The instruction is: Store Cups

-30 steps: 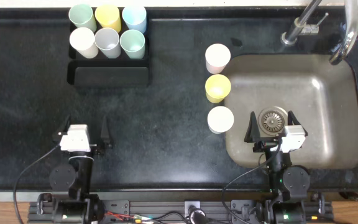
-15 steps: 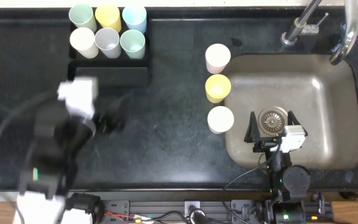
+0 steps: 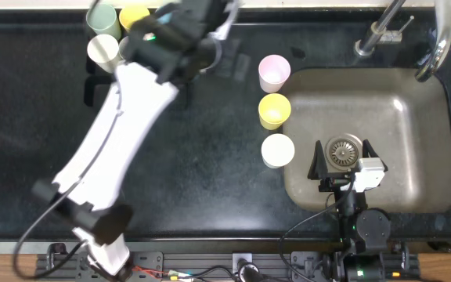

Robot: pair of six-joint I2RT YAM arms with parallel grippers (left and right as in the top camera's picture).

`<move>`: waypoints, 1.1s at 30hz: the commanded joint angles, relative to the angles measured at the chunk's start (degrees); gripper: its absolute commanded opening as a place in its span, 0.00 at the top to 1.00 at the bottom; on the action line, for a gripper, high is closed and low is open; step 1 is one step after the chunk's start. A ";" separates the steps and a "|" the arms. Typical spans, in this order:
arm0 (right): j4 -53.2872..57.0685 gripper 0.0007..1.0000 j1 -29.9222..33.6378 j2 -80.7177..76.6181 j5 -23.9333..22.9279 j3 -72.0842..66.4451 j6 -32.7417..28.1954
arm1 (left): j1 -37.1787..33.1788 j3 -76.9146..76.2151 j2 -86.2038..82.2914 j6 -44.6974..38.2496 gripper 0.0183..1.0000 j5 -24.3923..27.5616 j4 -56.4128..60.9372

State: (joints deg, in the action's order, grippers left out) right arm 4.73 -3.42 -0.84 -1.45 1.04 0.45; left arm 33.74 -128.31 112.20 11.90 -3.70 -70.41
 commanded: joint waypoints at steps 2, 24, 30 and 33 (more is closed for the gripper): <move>-0.31 0.00 0.04 0.55 0.37 -0.79 0.44 | 2.03 -3.96 5.77 3.78 0.00 -4.09 -1.20; -0.31 0.01 0.04 0.55 0.37 -0.79 0.44 | 5.31 -3.96 18.38 13.79 0.03 -6.86 7.61; -0.31 0.01 0.04 0.55 0.37 -0.79 0.44 | 4.52 -3.96 20.68 15.69 0.04 -4.92 10.21; -0.31 0.00 0.04 0.55 0.37 -0.79 0.44 | 3.85 -3.96 21.66 16.74 0.04 -4.17 10.38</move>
State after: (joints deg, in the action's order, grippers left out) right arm 4.69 -3.42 -0.84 -1.45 1.04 0.47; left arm 38.44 -130.63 132.62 26.37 -9.19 -60.36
